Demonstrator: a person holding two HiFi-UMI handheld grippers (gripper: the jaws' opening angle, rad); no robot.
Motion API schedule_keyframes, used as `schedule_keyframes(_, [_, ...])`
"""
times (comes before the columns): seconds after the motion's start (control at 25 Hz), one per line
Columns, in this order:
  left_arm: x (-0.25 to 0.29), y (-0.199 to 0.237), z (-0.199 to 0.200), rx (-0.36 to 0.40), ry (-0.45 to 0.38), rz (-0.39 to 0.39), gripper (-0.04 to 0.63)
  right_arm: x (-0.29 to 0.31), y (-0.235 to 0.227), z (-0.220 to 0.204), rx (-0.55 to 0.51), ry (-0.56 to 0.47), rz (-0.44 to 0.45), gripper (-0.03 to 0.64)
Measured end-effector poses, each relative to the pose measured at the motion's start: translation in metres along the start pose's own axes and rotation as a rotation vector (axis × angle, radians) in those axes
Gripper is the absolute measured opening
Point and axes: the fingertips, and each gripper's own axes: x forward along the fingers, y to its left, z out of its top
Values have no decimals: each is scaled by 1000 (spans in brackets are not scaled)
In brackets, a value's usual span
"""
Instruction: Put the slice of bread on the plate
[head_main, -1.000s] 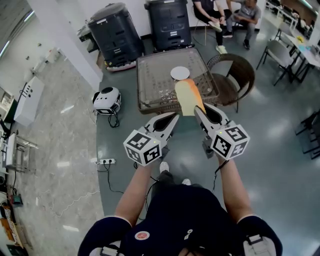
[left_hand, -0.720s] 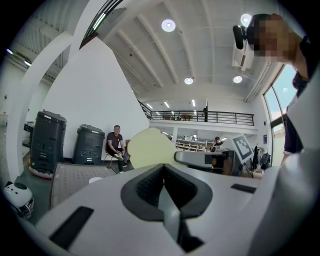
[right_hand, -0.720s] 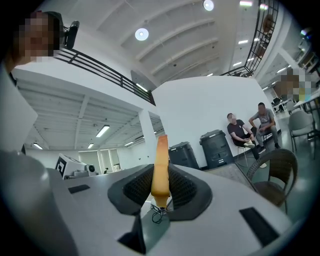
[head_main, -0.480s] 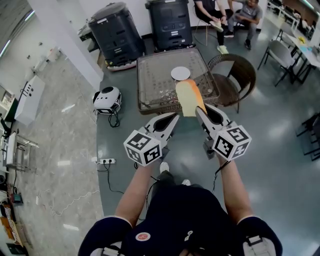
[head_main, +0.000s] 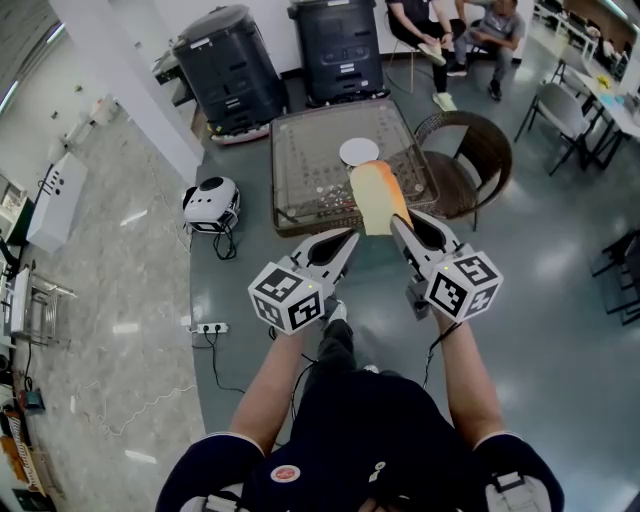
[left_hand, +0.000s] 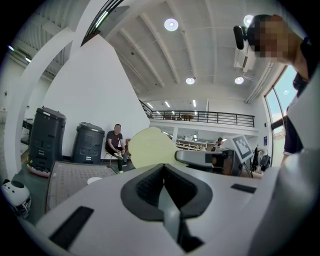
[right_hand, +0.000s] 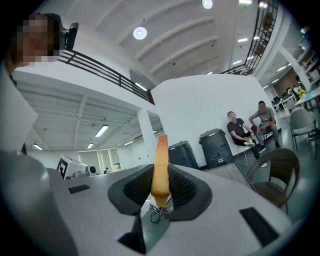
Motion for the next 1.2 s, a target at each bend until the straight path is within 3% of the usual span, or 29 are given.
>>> schedule_keyframes(0.52, [43, 71, 6, -15, -8, -31, 6, 61, -47, 3, 5, 11, -27, 89])
schedule_keyframes(1.2, [123, 222, 40, -50, 29, -103, 7, 208, -126, 27, 17, 44, -89, 89])
